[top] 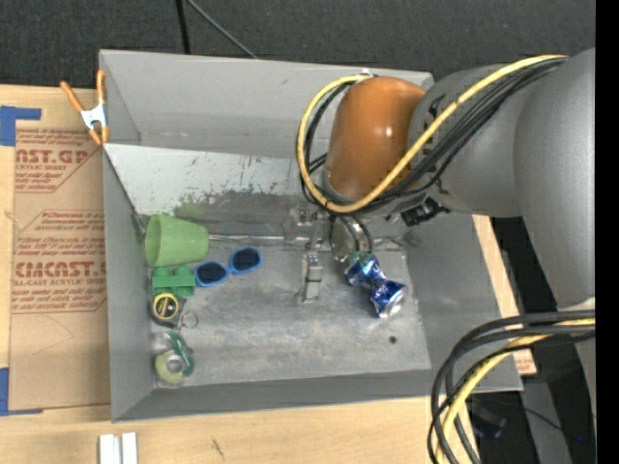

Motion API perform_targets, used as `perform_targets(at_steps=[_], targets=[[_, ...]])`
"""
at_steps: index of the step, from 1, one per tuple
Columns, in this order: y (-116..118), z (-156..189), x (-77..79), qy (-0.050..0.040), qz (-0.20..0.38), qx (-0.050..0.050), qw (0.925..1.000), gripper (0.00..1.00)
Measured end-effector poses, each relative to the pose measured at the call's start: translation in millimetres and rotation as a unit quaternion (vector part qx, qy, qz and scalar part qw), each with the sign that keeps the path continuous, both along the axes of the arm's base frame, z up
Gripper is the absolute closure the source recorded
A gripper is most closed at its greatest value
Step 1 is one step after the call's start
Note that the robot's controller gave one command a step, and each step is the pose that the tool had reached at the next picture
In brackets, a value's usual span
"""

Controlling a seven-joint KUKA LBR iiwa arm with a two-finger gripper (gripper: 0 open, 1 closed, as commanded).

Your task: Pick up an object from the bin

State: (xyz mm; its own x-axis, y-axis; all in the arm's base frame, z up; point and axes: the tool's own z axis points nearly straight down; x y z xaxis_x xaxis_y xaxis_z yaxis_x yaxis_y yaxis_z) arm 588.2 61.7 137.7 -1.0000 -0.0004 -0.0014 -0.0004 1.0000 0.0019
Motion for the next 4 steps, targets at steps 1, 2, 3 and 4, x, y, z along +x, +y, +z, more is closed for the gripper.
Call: perform_targets(at_steps=[1, 2, 3, 4], targets=[[78.1, -12.1, 3.4, -0.0006, 0.038, 0.001, 0.9993, 0.00], [126.1, -63.7, -2.1, 0.0004, -0.096, -0.004, 0.9953, 0.00], [122.1, -61.6, 0.2, -0.0022, -0.098, -0.006, 0.9952, 1.00], [136.3, 49.1, -38.6, -0.0031, -0.085, 0.001, 0.9964, 1.00]])
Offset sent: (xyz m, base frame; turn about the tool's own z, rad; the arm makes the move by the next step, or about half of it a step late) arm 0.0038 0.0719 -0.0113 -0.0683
